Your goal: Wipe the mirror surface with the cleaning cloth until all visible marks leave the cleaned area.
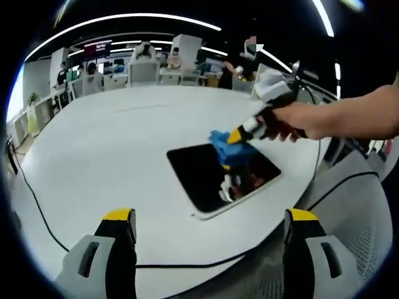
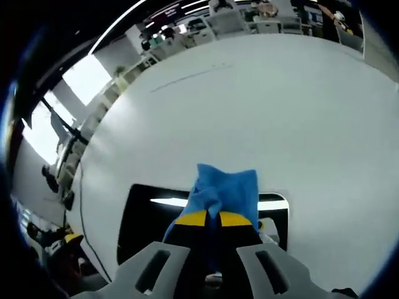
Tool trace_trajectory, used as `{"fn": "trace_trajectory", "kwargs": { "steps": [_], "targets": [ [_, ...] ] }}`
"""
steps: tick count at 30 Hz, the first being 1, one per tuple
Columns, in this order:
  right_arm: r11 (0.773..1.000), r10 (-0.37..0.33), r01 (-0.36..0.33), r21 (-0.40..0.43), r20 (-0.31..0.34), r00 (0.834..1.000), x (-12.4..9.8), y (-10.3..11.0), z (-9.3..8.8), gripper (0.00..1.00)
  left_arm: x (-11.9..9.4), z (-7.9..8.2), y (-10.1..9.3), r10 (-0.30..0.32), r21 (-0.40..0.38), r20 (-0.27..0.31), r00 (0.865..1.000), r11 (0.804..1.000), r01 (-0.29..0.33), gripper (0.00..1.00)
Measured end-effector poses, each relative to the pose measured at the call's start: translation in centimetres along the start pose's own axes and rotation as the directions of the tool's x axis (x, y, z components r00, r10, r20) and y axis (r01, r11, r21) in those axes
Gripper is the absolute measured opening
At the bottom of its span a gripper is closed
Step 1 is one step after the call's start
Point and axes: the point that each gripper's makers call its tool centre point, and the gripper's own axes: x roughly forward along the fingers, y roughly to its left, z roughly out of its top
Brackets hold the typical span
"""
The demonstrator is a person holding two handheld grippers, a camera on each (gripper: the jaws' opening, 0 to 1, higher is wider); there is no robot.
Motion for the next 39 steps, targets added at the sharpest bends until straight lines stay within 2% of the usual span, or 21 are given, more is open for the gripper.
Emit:
{"fn": "trace_trajectory", "kwargs": {
  "steps": [9, 14, 26, 33, 39],
  "targets": [
    [0.998, 0.017, -0.019, -0.060, -0.024, 1.000, 1.1, 2.7, 0.1, 0.00, 0.0, 0.2, -0.1, -0.002, -0.002, 0.008, 1.000, 1.000, 0.002, 0.99],
    [0.996, 0.038, -0.041, -0.073, -0.046, 0.998, 2.0, 4.9, 0.1, 0.00, 0.0, 0.4, 0.2, 0.010, 0.010, 0.021, 1.000, 1.000, -0.011, 0.99],
    [0.988, 0.080, -0.092, -0.121, -0.097, 0.992, 4.4, 9.9, 0.6, 0.00, 0.0, 0.2, -0.1, -0.007, 0.006, 0.014, 1.000, 1.000, 0.007, 0.99],
    [0.984, 0.081, -0.096, -0.152, -0.099, 0.992, 5.3, 11.7, 1.0, 0.00, 0.1, 0.3, -0.2, -0.009, 0.000, 0.014, 1.000, 1.000, 0.009, 0.99],
    [0.984, 0.085, -0.102, -0.146, -0.117, 0.990, 5.3, 11.4, 1.0, 0.00, 0.2, 0.3, -0.3, -0.016, 0.001, 0.016, 1.000, 1.000, 0.016, 0.99]
  ]
}}
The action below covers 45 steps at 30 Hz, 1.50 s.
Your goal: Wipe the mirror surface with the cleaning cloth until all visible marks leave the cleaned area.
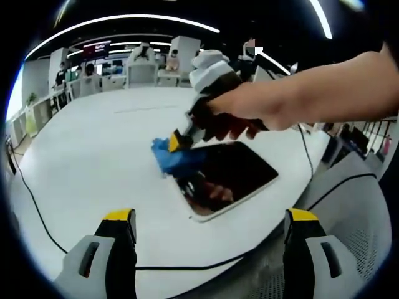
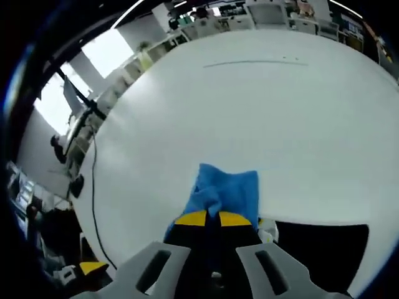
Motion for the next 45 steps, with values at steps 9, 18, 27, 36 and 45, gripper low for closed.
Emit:
{"fn": "trace_trajectory", "kwargs": {
  "steps": [9, 18, 27, 36, 45],
  "targets": [
    [0.999, -0.007, 0.008, -0.043, 0.007, 1.000, -0.1, 0.2, -0.6, 0.00, 0.0, 0.0, 0.0, -0.002, 0.000, 0.004, 1.000, 1.000, 0.002, 0.99],
    [0.997, -0.001, 0.001, -0.073, 0.000, 1.000, -1.1, 1.1, -2.3, 0.00, 0.0, 0.1, -0.2, -0.007, -0.008, 0.008, 1.000, 1.000, 0.008, 0.99],
    [0.998, 0.023, -0.025, -0.065, -0.031, 0.999, -1.6, 2.0, -3.7, 0.00, -0.1, 0.1, -0.1, -0.005, -0.004, 0.006, 1.000, 1.000, 0.005, 0.99],
    [0.997, 0.052, -0.055, -0.050, -0.070, 0.996, -2.0, 2.7, -5.0, 0.00, -0.1, 0.2, -0.1, -0.005, -0.003, 0.008, 1.000, 1.000, 0.005, 0.99],
    [0.995, 0.059, -0.062, -0.077, -0.041, 0.997, -2.0, 2.6, -5.1, 0.00, -0.1, 0.1, -0.1, -0.003, 0.000, 0.001, 1.000, 1.000, 0.003, 0.99]
  ]
}}
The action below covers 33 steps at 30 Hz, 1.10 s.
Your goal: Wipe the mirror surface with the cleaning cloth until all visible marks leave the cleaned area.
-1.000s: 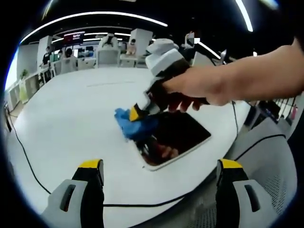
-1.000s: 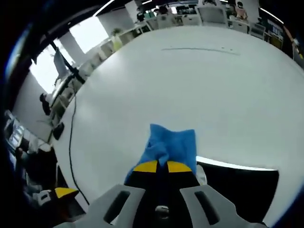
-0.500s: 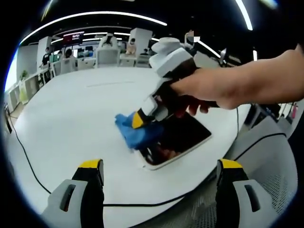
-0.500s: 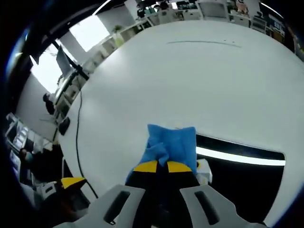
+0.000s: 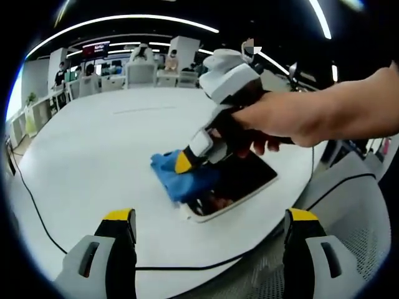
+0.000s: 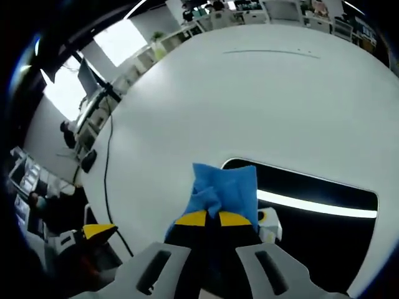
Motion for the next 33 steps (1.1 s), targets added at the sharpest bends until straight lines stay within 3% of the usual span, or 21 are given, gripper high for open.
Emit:
{"fn": "trace_trajectory", "kwargs": {
  "steps": [5, 15, 33],
  "targets": [
    [0.999, -0.010, 0.010, -0.037, 0.012, 1.000, -0.2, -0.3, -0.1, 0.00, 0.0, -0.1, 0.0, 0.004, 0.001, -0.003, 1.000, 1.000, -0.004, 0.99],
    [1.000, -0.011, 0.011, -0.029, 0.025, 1.000, -1.5, -2.6, -0.9, 0.00, 0.0, -0.1, 0.2, 0.010, 0.000, -0.003, 1.000, 1.000, -0.010, 0.99],
    [0.999, -0.046, 0.046, 0.006, 0.051, 0.998, -4.8, -8.2, -2.8, 0.00, -0.2, 0.0, 0.5, 0.026, 0.015, 0.006, 1.000, 1.000, -0.026, 0.99]
  ]
}}
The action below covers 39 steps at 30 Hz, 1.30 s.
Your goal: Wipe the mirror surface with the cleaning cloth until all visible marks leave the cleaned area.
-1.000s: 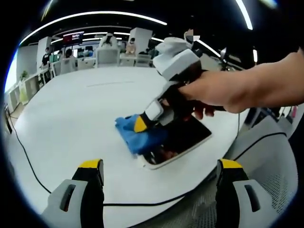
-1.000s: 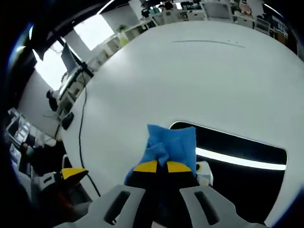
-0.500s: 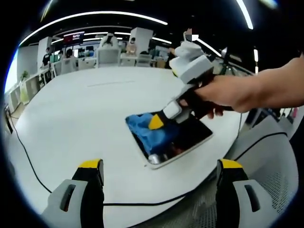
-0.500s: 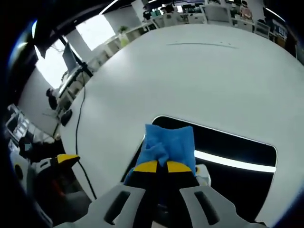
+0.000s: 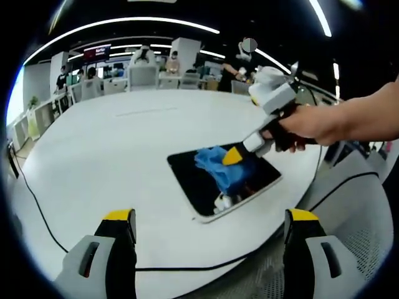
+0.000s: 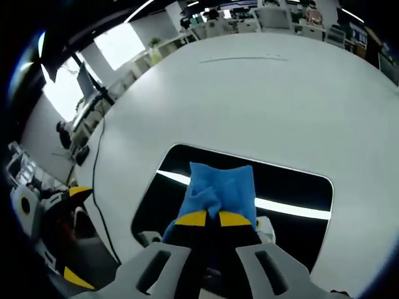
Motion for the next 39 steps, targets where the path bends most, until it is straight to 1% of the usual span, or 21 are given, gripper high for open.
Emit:
{"fn": "trace_trajectory", "kwargs": {
  "steps": [8, 12, 19, 21, 23, 24, 26, 31, 32, 34, 35, 37, 39],
  "targets": [
    [1.000, -0.025, 0.025, -0.004, -0.004, 1.000, -1.1, -2.1, -0.5, 0.00, 0.0, 0.0, -0.1, -0.002, -0.006, -0.001, 1.000, 1.000, 0.002, 0.99],
    [0.999, -0.040, 0.040, 0.004, -0.011, 0.999, -1.9, -3.6, -1.0, 0.00, 0.1, 0.0, -0.1, -0.009, -0.005, -0.001, 1.000, 1.000, 0.009, 0.99],
    [0.997, -0.064, 0.065, 0.033, -0.021, 0.998, -3.0, -5.8, -1.6, 0.00, 0.0, 0.6, -0.5, -0.024, 0.006, 0.027, 0.999, 1.000, 0.024, 0.99],
    [0.997, -0.069, 0.070, 0.037, -0.023, 0.997, -3.2, -6.2, -1.8, 0.00, 0.0, 0.6, -0.5, -0.024, 0.005, 0.027, 0.999, 1.000, 0.024, 0.99],
    [0.996, -0.081, 0.082, 0.041, -0.027, 0.996, -3.5, -6.6, -1.9, 0.00, 0.0, 0.8, -0.9, -0.038, 0.001, 0.032, 0.999, 0.999, 0.038, 0.99],
    [0.995, -0.088, 0.089, 0.036, -0.029, 0.996, -3.6, -6.8, -2.0, 0.00, -0.1, 1.0, -1.0, -0.041, 0.004, 0.041, 0.998, 0.999, 0.041, 0.99],
    [0.995, -0.097, 0.098, 0.028, -0.029, 0.995, -3.9, -7.2, -2.2, 0.00, 0.0, 0.9, -1.1, -0.041, 0.029, 0.037, 0.998, 0.999, 0.040, 0.99],
    [0.993, -0.106, 0.108, 0.050, -0.031, 0.994, -4.4, -8.1, -2.5, 0.00, 0.0, 0.9, -1.0, -0.045, 0.010, 0.037, 0.998, 0.999, 0.044, 0.99],
    [0.993, -0.109, 0.110, 0.051, -0.031, 0.994, -4.4, -8.1, -2.5, 0.00, -0.1, 1.0, -1.0, -0.049, 0.007, 0.038, 0.998, 0.999, 0.049, 0.99],
    [0.992, -0.110, 0.112, 0.057, -0.033, 0.993, -4.5, -8.3, -2.5, 0.00, -0.3, 1.7, -1.3, -0.074, 0.030, 0.060, 0.995, 0.997, 0.072, 0.99],
    [0.992, -0.110, 0.112, 0.057, -0.033, 0.993, -4.5, -8.3, -2.6, 0.00, -0.4, 1.8, -1.0, -0.072, 0.026, 0.057, 0.996, 0.997, 0.070, 0.99],
    [0.992, -0.111, 0.113, 0.058, -0.036, 0.993, -4.6, -8.4, -2.6, 0.00, -0.7, 2.4, 0.0, -0.060, 0.011, 0.069, 0.996, 0.998, 0.060, 0.99],
    [0.992, -0.112, 0.114, 0.059, -0.041, 0.993, -4.6, -8.5, -2.6, 0.00, -0.9, 2.9, 0.8, -0.049, -0.026, 0.083, 0.995, 0.998, 0.052, 0.99]
  ]
}}
